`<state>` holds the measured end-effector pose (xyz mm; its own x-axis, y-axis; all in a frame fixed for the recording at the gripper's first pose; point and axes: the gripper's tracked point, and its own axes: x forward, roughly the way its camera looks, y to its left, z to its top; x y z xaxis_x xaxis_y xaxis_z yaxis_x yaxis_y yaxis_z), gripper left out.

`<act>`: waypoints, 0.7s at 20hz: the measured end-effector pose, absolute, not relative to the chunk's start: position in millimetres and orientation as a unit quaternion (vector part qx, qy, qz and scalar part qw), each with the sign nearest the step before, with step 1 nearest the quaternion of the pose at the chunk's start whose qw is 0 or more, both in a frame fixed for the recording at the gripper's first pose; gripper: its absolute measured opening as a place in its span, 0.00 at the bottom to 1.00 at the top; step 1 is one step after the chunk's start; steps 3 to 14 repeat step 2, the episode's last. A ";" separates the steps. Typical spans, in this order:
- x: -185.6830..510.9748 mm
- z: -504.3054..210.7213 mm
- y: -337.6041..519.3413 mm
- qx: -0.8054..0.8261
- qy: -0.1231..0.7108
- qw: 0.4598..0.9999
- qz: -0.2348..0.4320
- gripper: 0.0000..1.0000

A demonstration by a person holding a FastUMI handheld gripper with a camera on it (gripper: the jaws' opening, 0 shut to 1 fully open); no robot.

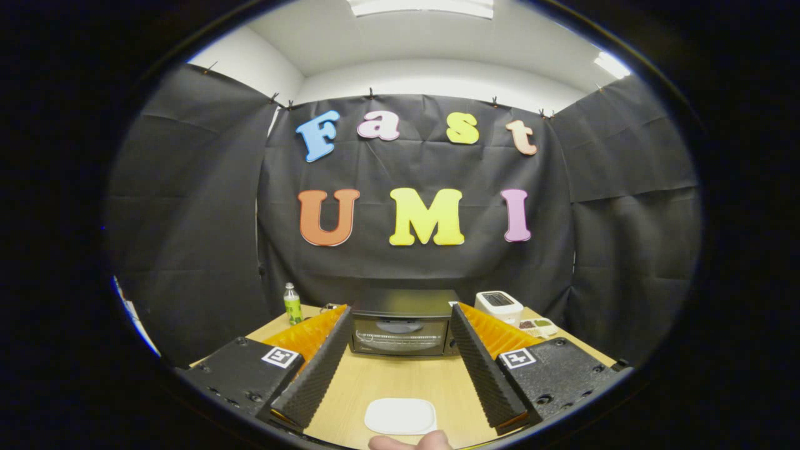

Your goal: Open the toaster oven, put the food inside, and close the toaster oven door.

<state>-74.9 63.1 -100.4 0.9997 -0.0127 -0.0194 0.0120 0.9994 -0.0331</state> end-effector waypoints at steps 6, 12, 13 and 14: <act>-75.1 -101.1 63.2 -0.017 0.010 1.000 -0.006 1.00; -75.1 -101.1 63.2 -0.017 0.010 1.000 -0.006 1.00; -75.1 -101.1 63.2 -0.017 0.010 1.000 -0.006 1.00; -75.1 -101.1 63.2 -0.017 0.010 1.000 -0.006 1.00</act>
